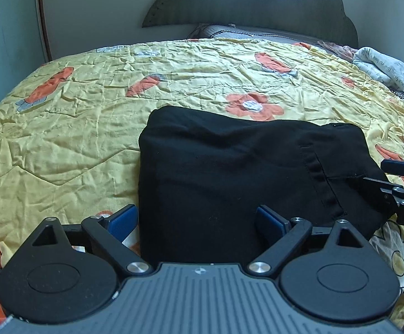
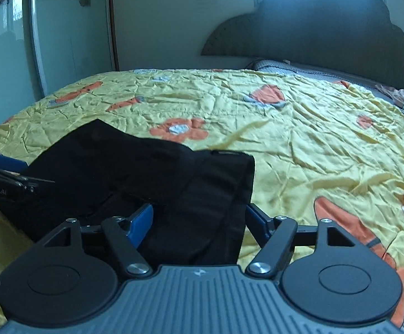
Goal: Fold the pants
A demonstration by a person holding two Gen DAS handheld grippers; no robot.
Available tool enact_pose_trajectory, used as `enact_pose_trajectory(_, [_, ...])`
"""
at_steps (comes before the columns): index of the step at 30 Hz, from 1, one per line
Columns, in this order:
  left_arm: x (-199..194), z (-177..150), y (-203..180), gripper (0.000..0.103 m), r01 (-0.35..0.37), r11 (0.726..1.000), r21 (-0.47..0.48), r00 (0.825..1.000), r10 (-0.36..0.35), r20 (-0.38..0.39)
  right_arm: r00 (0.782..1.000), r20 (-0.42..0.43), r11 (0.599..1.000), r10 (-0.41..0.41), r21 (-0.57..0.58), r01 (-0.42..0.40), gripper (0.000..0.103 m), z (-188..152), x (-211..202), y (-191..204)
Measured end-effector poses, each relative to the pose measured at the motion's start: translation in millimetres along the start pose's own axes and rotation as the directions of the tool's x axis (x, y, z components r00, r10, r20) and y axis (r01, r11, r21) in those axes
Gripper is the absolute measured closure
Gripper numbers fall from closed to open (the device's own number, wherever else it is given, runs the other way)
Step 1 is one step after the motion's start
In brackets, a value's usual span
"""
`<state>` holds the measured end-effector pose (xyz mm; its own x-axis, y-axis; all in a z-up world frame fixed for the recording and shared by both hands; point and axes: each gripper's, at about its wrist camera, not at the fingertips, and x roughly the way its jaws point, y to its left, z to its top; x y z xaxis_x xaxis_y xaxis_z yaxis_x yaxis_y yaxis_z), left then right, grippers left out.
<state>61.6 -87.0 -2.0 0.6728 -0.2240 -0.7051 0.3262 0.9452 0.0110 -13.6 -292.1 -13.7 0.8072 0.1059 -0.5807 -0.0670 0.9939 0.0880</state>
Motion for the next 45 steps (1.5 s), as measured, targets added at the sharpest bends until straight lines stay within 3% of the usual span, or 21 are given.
enact_pose_trajectory(14, [5,1,4,0.003,0.005,1.0,0.012,1.0,-0.005,0.009,0.998,0.0,0.994,0.065,0.084,-0.065,0.026,-1,4,-19])
enact_pose_trajectory(17, [8,3,9,0.003,0.043,0.999,0.032,0.999,-0.043,0.018,0.992,-0.005,0.979,0.126,0.16,-0.123,0.024,-1,9,-33])
enact_pose_trajectory(20, [14,5,23,0.003,0.13,0.991,0.027,0.991,-0.13,0.008,0.977,-0.012,0.939,0.213,0.279,-0.202,0.022,-3,20,-54])
enact_pose_trajectory(23, [26,8,45,0.003,0.265,0.963,-0.043,0.962,-0.267,-0.05,0.956,-0.014,0.891,0.294,0.365,-0.269,0.022,-6,27,-71])
enact_pose_trajectory(27, [34,13,69,0.003,0.399,0.909,-0.116,0.909,-0.409,-0.075,0.936,-0.009,0.853,0.351,0.417,-0.315,0.023,-6,34,-87])
enact_pose_trajectory(29, [38,14,78,0.003,0.461,0.875,-0.146,0.877,-0.475,-0.078,0.918,0.008,0.811,0.396,0.466,-0.353,0.021,-6,38,-96])
enact_pose_trajectory(30, [41,15,81,0.002,0.49,0.856,-0.163,0.859,-0.506,-0.074,0.896,0.015,0.78,0.443,0.487,-0.394,0.021,-7,42,-100])
enact_pose_trajectory(33, [51,17,88,0.002,0.567,0.797,-0.209,0.806,-0.589,-0.062,0.802,0.022,0.684,0.597,0.507,-0.524,0.021,-6,58,-103])
enact_pose_trajectory(35, [59,20,93,0.002,0.608,0.755,-0.247,0.77,-0.636,-0.051,0.769,-0.005,0.679,0.639,0.474,-0.561,0.019,-1,65,-99])
enact_pose_trajectory(38, [72,22,100,0.003,0.651,0.681,-0.334,0.719,-0.695,-0.017,0.701,-0.011,0.619,0.713,0.478,-0.623,0.013,9,80,-98])
enact_pose_trajectory(39, [76,22,101,0.003,0.663,0.656,-0.36,0.702,-0.712,-0.005,0.685,-0.015,0.606,0.729,0.479,-0.635,0.013,12,85,-96])
enact_pose_trajectory(40, [80,23,102,0.003,0.671,0.636,-0.381,0.691,-0.723,0.008,0.682,-0.017,0.605,0.731,0.478,-0.637,0.013,16,90,-92])
enact_pose_trajectory(42, [81,24,100,0.003,0.674,0.626,-0.392,0.688,-0.725,0.025,0.684,-0.022,0.611,0.729,0.473,-0.635,0.013,23,99,-86])
enact_pose_trajectory(43, [81,24,96,0.006,0.67,0.635,-0.386,0.695,-0.719,0.024,0.691,-0.022,0.62,0.722,0.464,-0.633,0.013,25,102,-82])
enact_pose_trajectory(44, [80,25,92,0.01,0.66,0.652,-0.374,0.709,-0.705,0.021,0.699,-0.022,0.63,0.715,0.454,-0.63,0.016,27,105,-77])
enact_pose_trajectory(45, [78,24,89,0.013,0.647,0.673,-0.358,0.726,-0.687,0.022,0.709,-0.03,0.647,0.705,0.436,-0.625,0.028,26,105,-71])
